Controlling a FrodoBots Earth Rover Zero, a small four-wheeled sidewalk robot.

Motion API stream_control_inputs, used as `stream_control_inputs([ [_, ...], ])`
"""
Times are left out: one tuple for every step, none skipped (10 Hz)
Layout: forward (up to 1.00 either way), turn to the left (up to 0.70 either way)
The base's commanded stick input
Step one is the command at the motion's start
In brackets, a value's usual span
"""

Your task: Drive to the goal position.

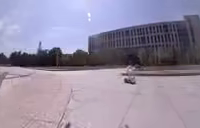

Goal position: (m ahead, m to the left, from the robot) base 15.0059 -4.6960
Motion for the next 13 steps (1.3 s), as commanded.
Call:
stream_control_inputs([
  [0.70, 0.00],
  [0.70, 0.00],
  [0.70, 0.00],
  [0.70, 0.00],
  [0.70, 0.00],
  [0.70, 0.00],
  [0.70, 0.00],
  [0.70, 0.00],
  [0.70, 0.00],
  [0.70, 0.00],
  [0.70, 0.00],
  [0.70, 0.00],
  [0.70, 0.00],
])
